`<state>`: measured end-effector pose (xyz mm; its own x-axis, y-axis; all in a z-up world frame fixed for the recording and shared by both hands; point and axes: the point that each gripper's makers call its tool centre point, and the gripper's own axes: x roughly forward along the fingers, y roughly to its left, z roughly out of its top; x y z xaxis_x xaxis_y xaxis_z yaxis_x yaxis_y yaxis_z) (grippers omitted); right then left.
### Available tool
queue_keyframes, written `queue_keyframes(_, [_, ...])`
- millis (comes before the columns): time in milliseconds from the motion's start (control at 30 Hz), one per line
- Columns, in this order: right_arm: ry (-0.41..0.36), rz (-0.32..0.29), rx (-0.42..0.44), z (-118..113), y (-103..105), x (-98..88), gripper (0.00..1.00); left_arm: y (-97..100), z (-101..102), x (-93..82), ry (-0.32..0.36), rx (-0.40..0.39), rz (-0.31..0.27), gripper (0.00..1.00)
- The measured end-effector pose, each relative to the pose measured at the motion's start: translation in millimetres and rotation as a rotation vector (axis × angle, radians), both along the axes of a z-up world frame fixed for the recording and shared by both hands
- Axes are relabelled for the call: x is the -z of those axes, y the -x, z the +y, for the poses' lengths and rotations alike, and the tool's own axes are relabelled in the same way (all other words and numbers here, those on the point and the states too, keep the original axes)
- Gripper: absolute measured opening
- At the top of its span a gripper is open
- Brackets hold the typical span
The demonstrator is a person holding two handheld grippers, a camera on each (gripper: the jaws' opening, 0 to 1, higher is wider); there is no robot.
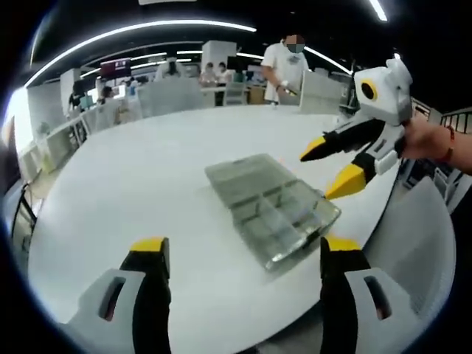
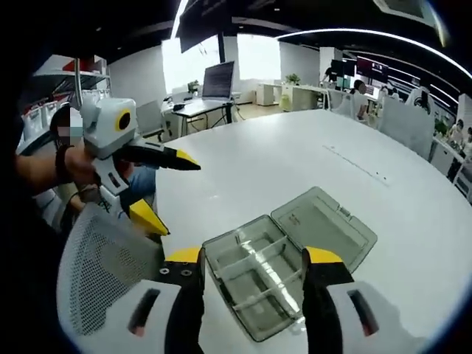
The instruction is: Insert the divider into the dual guide fixture by aligning both edges with the guide slots and pushing it downward to the bottom, including one-sided entry, uneven engagement, binding, and posture correction.
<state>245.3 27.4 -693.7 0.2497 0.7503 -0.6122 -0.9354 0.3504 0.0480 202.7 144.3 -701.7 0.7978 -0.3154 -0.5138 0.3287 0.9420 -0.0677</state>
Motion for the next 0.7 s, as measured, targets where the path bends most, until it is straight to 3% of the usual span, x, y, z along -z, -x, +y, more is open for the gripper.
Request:
queue_keyframes(300, [-0.03,0.008,0.052,-3.8,-3.0,-2.5,0.5,-0.7,20.6,16.1,0.045,-0.061,0.015,0.89])
queue_keyframes(467, [-0.077,-0.009,0.1,-5.5,-10.3,-9.0,0.58,-2.6,25.3,25.3,0.048,-0.083,0.034,0.91])
queue_keyframes(700, [-0.161,-0.02,0.161,-14.2,-12.2,-18.6,0.66,-8.5,39.0,35.4,-0.003,-0.128,0.038,0.9])
